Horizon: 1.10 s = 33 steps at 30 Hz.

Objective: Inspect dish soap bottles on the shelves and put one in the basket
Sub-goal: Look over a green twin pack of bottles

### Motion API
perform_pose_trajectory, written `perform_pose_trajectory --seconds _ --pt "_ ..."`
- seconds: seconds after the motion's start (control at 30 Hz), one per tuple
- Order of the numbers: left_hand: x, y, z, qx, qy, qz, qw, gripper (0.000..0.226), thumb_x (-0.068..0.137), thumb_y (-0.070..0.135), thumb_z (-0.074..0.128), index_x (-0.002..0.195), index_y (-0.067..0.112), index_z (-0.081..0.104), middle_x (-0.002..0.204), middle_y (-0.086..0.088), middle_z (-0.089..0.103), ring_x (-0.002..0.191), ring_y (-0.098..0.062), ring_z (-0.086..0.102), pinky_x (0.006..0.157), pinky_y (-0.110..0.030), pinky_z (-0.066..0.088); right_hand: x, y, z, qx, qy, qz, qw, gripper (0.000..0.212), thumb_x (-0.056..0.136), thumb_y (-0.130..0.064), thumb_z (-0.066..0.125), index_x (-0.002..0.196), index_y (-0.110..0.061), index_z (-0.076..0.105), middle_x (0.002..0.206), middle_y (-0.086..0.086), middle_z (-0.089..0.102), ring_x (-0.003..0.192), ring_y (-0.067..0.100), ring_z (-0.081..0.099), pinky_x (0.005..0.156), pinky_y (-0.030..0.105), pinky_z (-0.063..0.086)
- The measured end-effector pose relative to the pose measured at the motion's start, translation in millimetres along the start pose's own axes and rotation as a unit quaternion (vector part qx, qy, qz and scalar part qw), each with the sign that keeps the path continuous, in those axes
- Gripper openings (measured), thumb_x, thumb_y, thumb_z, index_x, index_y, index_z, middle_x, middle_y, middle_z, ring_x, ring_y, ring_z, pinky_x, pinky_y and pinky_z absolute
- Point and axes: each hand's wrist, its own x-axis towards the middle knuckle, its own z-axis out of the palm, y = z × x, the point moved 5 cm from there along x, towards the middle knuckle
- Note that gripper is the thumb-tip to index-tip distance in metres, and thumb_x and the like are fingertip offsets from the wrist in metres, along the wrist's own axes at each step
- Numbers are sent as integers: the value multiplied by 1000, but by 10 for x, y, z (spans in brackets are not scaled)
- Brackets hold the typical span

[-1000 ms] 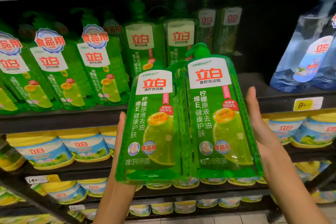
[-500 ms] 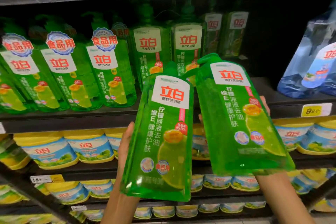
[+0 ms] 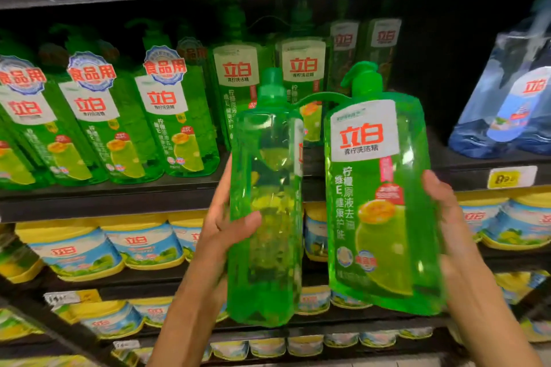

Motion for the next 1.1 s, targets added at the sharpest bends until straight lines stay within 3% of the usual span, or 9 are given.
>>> perform_pose_trajectory --seconds 0.1,0.23,0.37,0.63,0.77,0.9,0.97,1.03,1.1 --pt "86 204 43 133 5 110 985 83 57 30 85 129 52 50 143 20 47 135 -7 42 94 -21 48 -15 -168 58 -138 31 -96 985 66 36 -45 92 99 -38 75 94 -4 77 78 13 74 59 30 58" --pt "126 363 88 256 23 199 946 87 63 26 77 138 41 37 135 35 46 128 15 37 95 -2 36 4 -362 126 -354 95 -234 900 87 56 -44 80 136 -44 46 129 -20 62 116 -3 58 89 10 46" --pt "89 432 158 412 105 249 870 94 59 42 75 141 46 29 146 13 37 138 0 31 110 -11 25 8 -336 250 -434 116 -313 836 101 66 -31 80 151 -14 29 149 -14 38 136 -6 37 105 7 31" --pt "15 445 270 500 189 329 779 96 65 45 72 146 25 26 149 -15 30 142 -20 27 116 -26 21 -80 -300 403 -467 166 -381 781 102 69 -33 80 152 -11 23 151 -17 27 142 -3 27 113 14 22" --pt "45 487 190 460 155 329 810 95 65 42 74 147 33 28 152 -5 30 143 -16 26 115 -21 22 -113 -295 446 -488 181 -418 745 102 73 -45 76 152 -16 19 157 0 27 147 16 25 119 28 21" --pt "92 417 110 266 80 237 931 91 60 29 77 140 42 36 142 31 42 134 6 36 100 -12 40 -107 -340 480 -509 142 -432 730 100 73 -44 75 152 -14 21 157 10 29 146 20 27 119 27 22" --pt "114 267 23 153 109 154 970 84 49 33 78 125 52 49 130 39 49 126 7 46 99 -24 48 -81 -364 515 -500 96 -416 754 100 70 -44 76 152 -22 23 157 0 32 144 12 30 116 21 26" --pt "148 156 -8 61 137 61 987 102 31 39 86 127 46 53 137 17 55 124 -14 54 102 -48 45 -48 -367 495 -450 47 -380 807 98 67 -40 79 150 -23 30 152 -13 40 138 2 38 107 12 34" --pt "152 64 7 -14 122 16 992 117 17 48 92 127 26 59 125 -10 64 107 -29 65 88 -56 52 -6 -370 453 -371 15 -320 872 92 64 -36 79 146 -22 41 139 -17 54 126 -2 51 94 9 42"
